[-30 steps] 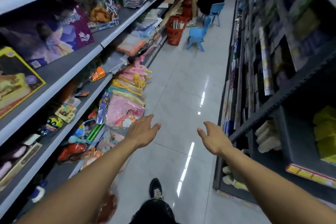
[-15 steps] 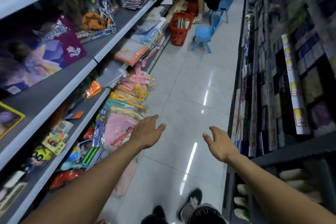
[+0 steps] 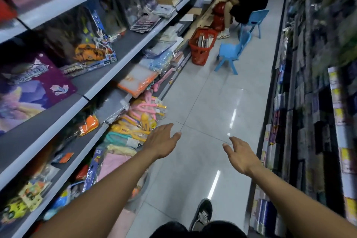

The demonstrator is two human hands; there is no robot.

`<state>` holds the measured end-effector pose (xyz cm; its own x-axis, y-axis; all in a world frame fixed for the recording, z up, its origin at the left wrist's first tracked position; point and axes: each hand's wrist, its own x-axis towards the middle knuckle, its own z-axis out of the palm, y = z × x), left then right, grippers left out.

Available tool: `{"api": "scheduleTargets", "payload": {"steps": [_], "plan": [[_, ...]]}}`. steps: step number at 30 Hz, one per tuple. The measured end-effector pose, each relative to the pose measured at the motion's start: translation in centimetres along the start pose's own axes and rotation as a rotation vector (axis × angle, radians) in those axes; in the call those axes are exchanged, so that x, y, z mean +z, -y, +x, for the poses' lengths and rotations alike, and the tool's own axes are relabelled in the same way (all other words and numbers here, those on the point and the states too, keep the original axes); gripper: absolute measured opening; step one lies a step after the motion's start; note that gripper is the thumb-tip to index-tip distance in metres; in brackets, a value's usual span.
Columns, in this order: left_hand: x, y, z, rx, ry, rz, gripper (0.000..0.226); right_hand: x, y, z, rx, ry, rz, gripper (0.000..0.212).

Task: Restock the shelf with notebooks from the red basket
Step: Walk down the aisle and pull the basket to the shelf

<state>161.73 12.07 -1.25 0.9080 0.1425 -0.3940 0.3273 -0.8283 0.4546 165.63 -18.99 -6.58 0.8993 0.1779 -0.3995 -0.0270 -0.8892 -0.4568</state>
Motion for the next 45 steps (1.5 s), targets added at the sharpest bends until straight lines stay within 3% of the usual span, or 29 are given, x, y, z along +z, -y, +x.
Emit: {"api": "scheduleTargets", "payload": {"steps": [17, 34, 45], "plan": [[-2.4, -15.1, 22.3, 0.045, 0.059, 0.043, 0.069, -14.5, -4.7, 20.8, 0.010, -0.020, 0.047, 0.072], [-10.5, -21.9, 52.6, 0.138, 0.151, -0.058, 0.071, -26.0, -1.8, 45.9, 0.128, -0.043, -0.038, 0.072], [-14.0, -24.8, 64.7, 0.138, 0.181, -0.026, 0.067, -30.1, -1.4, 58.0, 0.149, -0.024, -0.041, 0.071]]}}
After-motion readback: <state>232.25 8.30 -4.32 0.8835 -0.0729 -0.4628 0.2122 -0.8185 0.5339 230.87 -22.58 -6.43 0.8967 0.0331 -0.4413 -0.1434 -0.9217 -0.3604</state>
